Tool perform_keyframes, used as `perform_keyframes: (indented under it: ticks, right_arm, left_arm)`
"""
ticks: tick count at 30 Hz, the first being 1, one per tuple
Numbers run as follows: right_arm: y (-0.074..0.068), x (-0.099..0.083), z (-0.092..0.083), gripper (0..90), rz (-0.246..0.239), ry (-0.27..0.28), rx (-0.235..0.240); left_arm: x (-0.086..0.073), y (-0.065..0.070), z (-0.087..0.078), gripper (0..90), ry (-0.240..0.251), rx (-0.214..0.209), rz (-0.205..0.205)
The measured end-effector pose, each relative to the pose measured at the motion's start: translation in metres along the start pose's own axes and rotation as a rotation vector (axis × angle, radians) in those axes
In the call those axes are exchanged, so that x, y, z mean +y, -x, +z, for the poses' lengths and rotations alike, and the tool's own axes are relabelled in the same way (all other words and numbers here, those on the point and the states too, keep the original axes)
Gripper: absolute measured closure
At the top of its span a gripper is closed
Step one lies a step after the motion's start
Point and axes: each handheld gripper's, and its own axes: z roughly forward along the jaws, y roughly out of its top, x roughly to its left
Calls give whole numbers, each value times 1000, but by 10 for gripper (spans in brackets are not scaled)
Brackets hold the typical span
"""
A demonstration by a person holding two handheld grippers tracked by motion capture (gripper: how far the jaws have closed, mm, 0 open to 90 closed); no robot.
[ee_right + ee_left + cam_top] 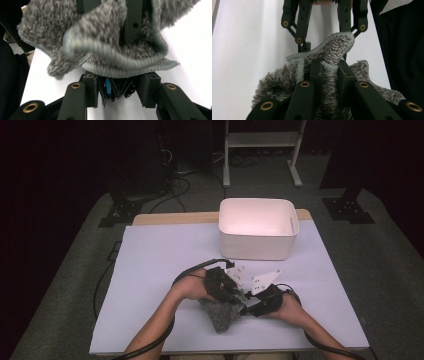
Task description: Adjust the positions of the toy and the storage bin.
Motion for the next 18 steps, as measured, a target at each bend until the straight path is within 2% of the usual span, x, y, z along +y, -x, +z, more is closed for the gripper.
perform_keyframes:
  ticks: [2,10,18]
  right_arm:
    - [0,0,0,572,-2,0,0]
    - [1,0,0,572,-5,3,0]
    - [0,-1,0,572,-3,3,1]
  left_arm:
    - [-4,0,-3,775,-8,6,-4]
    - [-34,1,-20,774,-4,29,-65]
    - [-55,3,-36,773,-5,54,-109]
